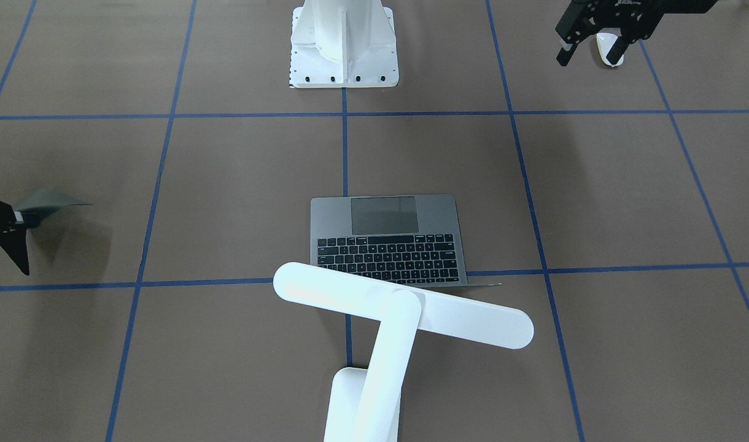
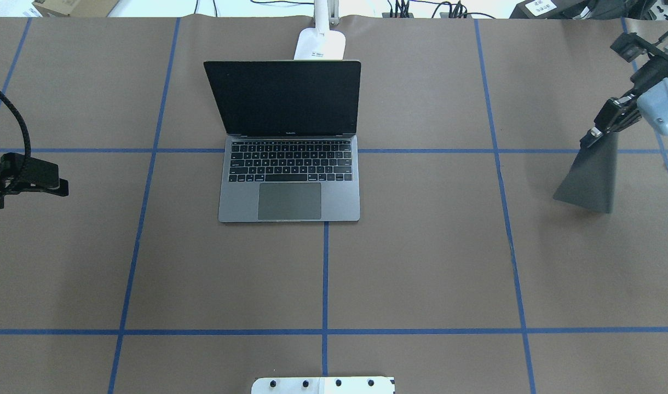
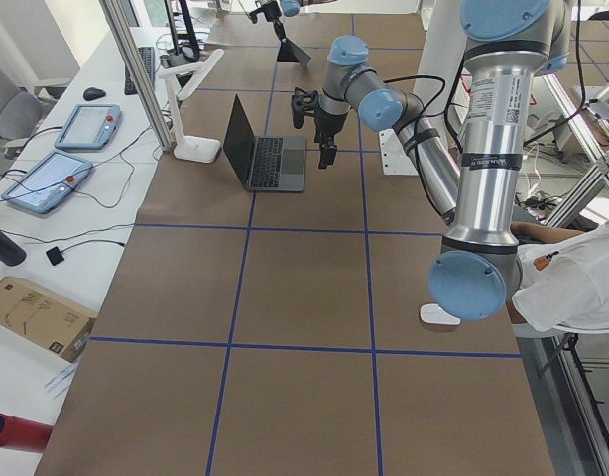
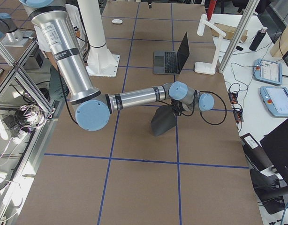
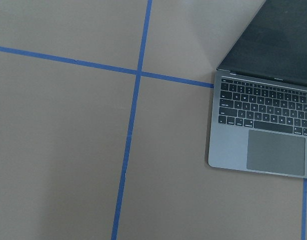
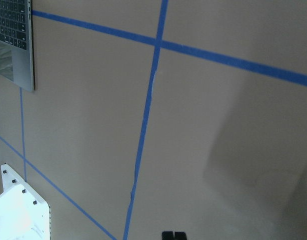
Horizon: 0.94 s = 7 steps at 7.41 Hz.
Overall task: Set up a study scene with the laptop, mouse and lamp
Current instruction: 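Bring the black mouse pad in the right gripper beside the laptop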
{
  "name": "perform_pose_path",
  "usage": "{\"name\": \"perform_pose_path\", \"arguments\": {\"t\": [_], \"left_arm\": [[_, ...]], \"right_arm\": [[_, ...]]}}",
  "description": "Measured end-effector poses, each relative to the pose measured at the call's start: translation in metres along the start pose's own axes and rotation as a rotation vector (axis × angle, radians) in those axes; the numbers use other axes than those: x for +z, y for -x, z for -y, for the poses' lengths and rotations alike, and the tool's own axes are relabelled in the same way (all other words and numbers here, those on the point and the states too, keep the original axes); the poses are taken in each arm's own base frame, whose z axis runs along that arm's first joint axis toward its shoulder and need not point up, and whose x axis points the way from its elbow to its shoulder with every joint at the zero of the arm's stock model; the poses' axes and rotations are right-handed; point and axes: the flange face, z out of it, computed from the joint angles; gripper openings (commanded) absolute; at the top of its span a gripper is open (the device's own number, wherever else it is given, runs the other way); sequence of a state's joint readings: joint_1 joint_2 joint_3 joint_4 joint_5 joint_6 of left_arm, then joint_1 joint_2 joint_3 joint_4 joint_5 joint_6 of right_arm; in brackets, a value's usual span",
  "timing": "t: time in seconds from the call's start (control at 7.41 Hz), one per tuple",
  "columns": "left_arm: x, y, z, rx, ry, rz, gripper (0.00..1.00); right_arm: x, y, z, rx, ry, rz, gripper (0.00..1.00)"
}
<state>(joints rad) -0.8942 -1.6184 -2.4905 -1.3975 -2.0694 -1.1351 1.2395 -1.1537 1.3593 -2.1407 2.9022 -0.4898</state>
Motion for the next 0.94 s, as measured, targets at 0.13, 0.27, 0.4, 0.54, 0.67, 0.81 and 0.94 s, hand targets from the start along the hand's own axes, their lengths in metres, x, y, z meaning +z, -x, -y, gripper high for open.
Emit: {"name": "perform_pose_path", "arguments": {"t": [0.13, 0.27, 0.4, 0.54, 0.67, 0.81, 0.94], "left_arm": [[0.001, 0.001, 0.001, -0.002, 0.001, 0.003, 0.99], [0.003, 0.001, 0.001, -0.003, 0.003, 0.006, 0.99], [0.004, 0.002, 0.001, -0.005, 0.004, 0.008, 0.99], [0.005, 0.003, 0.002, -0.007, 0.005, 0.011, 0.99], [0.006, 0.003, 0.002, -0.008, 0.006, 0.014, 0.99], [0.006, 0.004, 0.002, -0.009, 0.006, 0.015, 0.99], [0.006, 0.004, 0.002, -0.01, 0.006, 0.015, 0.99]], "right_arm": [[0.018, 0.015, 0.029, 0.007, 0.014, -0.005, 0.0], [0.035, 0.028, 0.055, 0.018, 0.026, -0.007, 0.0], [0.048, 0.044, 0.082, 0.03, 0.038, -0.008, 0.0], [0.06, 0.06, 0.106, 0.038, 0.052, -0.006, 0.0], [0.073, 0.077, 0.123, 0.043, 0.069, -0.004, 0.0], [0.088, 0.096, 0.138, 0.049, 0.088, -0.001, 0.0], [0.101, 0.112, 0.15, 0.054, 0.106, 0.0, 0.0]]}}
